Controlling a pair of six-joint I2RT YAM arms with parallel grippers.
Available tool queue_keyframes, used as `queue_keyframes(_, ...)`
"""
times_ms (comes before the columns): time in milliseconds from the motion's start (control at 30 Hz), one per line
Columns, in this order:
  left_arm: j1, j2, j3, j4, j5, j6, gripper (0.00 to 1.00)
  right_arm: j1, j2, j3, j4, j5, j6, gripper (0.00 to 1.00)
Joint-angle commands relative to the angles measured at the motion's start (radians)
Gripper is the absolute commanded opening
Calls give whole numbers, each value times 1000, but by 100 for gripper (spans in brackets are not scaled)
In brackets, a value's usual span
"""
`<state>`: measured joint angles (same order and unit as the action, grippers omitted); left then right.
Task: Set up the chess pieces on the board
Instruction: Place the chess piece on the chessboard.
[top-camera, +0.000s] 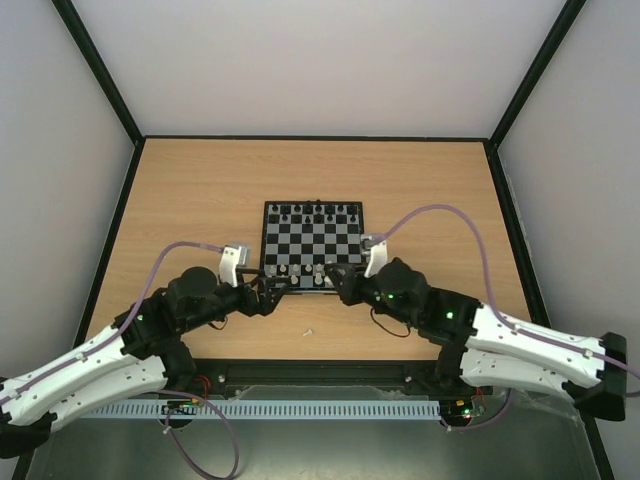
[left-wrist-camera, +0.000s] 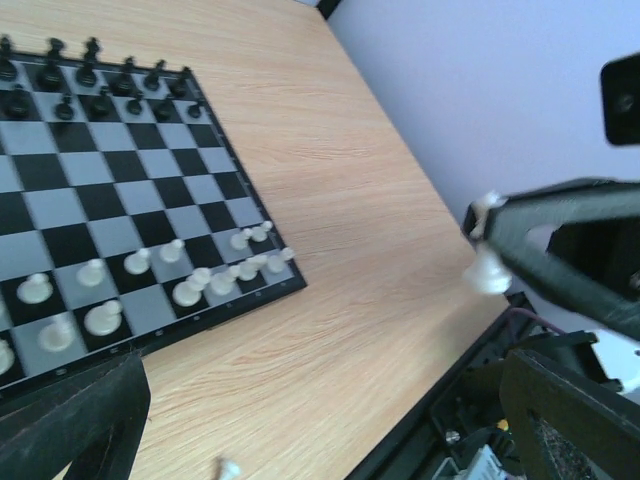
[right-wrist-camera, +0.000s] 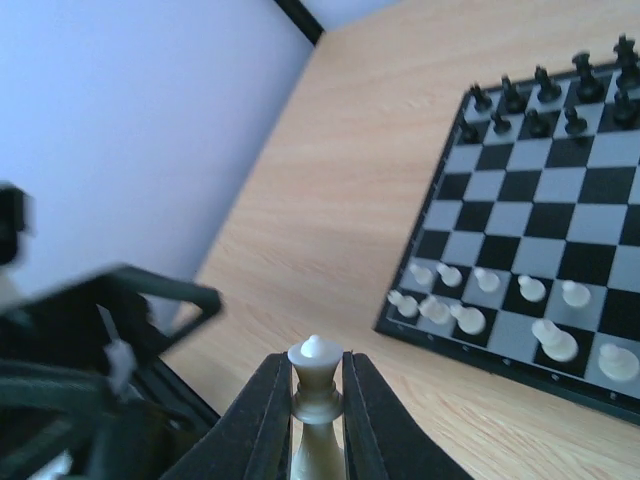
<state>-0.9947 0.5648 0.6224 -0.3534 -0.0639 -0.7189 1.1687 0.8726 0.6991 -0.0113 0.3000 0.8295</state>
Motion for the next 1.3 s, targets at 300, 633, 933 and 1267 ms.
queue_keyframes(300, -8, 136, -189, 799, 259, -188, 99, -17, -173, -86, 218, 35, 188, 14)
queue_keyframes(633, -9, 165, -265, 1066, 274, -344, 99, -17, -148, -147, 374, 26, 229, 13)
queue_keyframes(933, -9, 164, -288, 1075, 236, -355, 98, -17, -67, -157, 513, -38, 253, 12)
queue_keyframes(1267, -10, 170, -291, 1076, 238, -353, 72, -17, -19, -150, 573, -68, 250, 12)
